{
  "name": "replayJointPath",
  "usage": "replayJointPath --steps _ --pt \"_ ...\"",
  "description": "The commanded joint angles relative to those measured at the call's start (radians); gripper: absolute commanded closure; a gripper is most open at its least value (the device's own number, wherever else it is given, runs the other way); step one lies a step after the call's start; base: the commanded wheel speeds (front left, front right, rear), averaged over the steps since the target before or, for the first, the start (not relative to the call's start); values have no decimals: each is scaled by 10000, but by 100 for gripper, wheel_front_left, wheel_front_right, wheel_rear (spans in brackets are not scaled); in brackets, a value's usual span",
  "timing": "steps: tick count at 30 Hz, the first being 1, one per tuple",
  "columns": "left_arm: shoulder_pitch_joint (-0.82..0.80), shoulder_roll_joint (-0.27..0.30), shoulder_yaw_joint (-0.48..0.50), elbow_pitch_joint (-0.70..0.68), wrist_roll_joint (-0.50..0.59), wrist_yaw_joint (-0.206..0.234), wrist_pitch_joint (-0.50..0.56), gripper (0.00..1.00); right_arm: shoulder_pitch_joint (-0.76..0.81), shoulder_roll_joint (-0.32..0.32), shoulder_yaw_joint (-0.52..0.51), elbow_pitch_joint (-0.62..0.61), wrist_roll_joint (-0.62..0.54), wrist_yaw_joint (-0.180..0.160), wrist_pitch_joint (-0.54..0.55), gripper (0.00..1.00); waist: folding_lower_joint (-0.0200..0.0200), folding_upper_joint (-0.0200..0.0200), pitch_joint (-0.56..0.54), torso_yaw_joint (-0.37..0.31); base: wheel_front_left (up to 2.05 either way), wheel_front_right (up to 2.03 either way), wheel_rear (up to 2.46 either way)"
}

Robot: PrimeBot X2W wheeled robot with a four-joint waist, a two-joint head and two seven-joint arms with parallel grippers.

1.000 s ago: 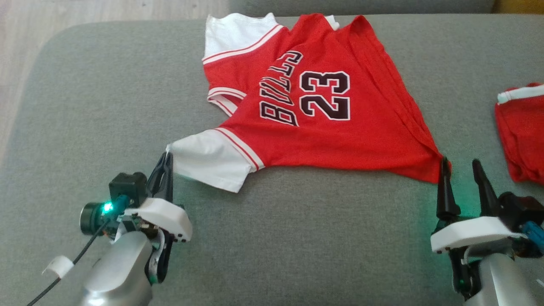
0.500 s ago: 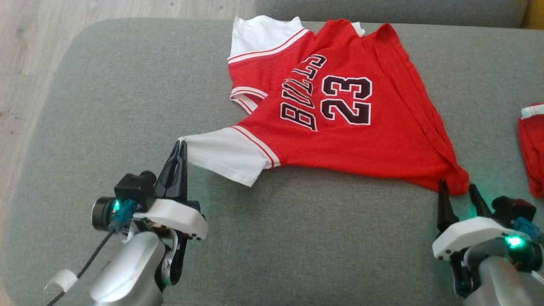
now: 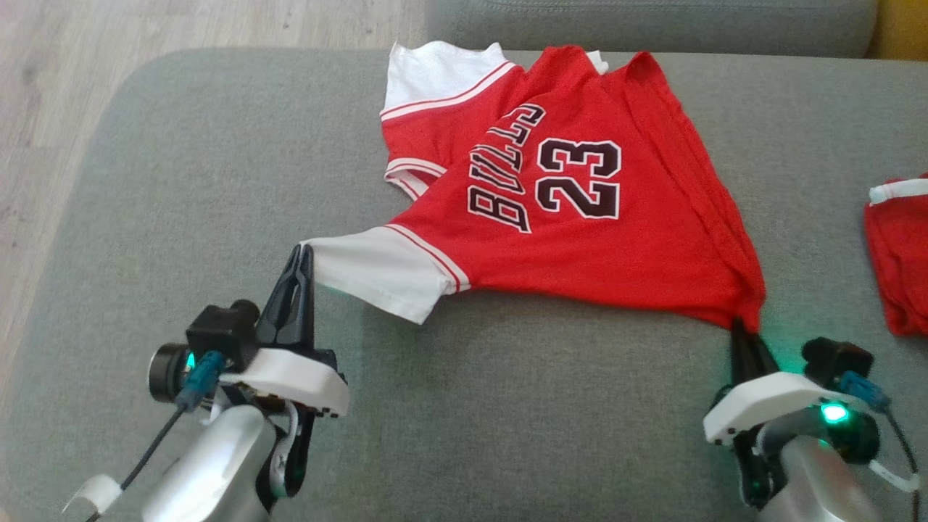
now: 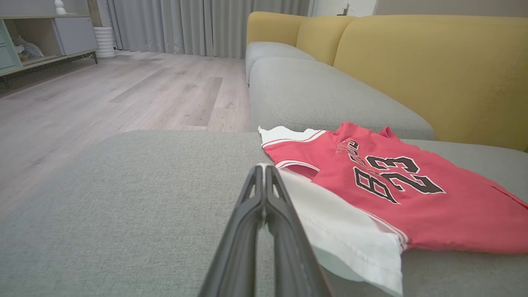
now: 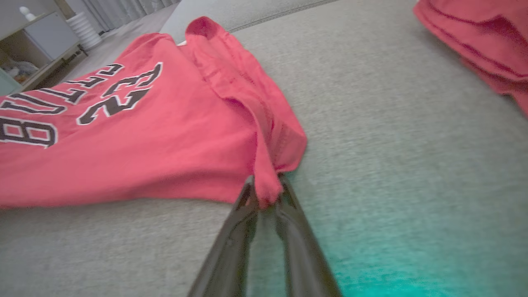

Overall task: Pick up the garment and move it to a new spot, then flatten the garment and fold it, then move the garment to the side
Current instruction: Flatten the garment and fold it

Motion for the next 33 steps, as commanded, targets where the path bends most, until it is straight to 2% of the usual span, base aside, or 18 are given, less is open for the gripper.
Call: replayJointPath --steps 1,6,10,14,18,19,23,28,33 --pt "-191 340 498 -331 -6 45 -72 100 -193 5 386 -90 57 67 -61 100 0 0 -60 -53 0 0 0" --pt "-9 465 846 -583 -341 -31 -205 100 -261 5 1092 -824 1025 67 -388 100 0 0 -442 -307 0 0 0" --pt "-180 661 1185 -995 -585 -159 -236 100 -358 5 1670 -2090 2030 67 -511 100 0 0 -850 -512 0 0 0" --pt "-828 709 1733 -1598 -1112 -380 -121 100 -891 5 1880 -3533 2165 67 -338 100 0 0 -1316 -683 0 0 0" --pt "-1966 839 2145 -2038 -1258 -482 66 100 -1951 -52 1788 -4932 2156 67 438 100 0 0 -1674 -816 0 0 0" --pt "-2578 876 2334 -2214 -1284 -491 133 100 -2504 -155 1780 -5537 2316 67 911 100 0 0 -1824 -847 0 0 0" --pt "-3554 948 2662 -2489 -1376 -476 291 100 -3339 -508 1651 -6371 2535 67 1763 100 0 0 -2076 -836 0 0 0" --pt "-4289 1160 3031 -2945 -1526 -422 533 100 -3794 -921 1615 -7295 2700 67 2690 100 0 0 -2297 -828 0 0 0" --pt "-4513 1342 3546 -3804 -1946 -204 848 100 -3532 -1141 1485 -8491 2757 67 3620 100 0 0 -2296 -843 0 0 0"
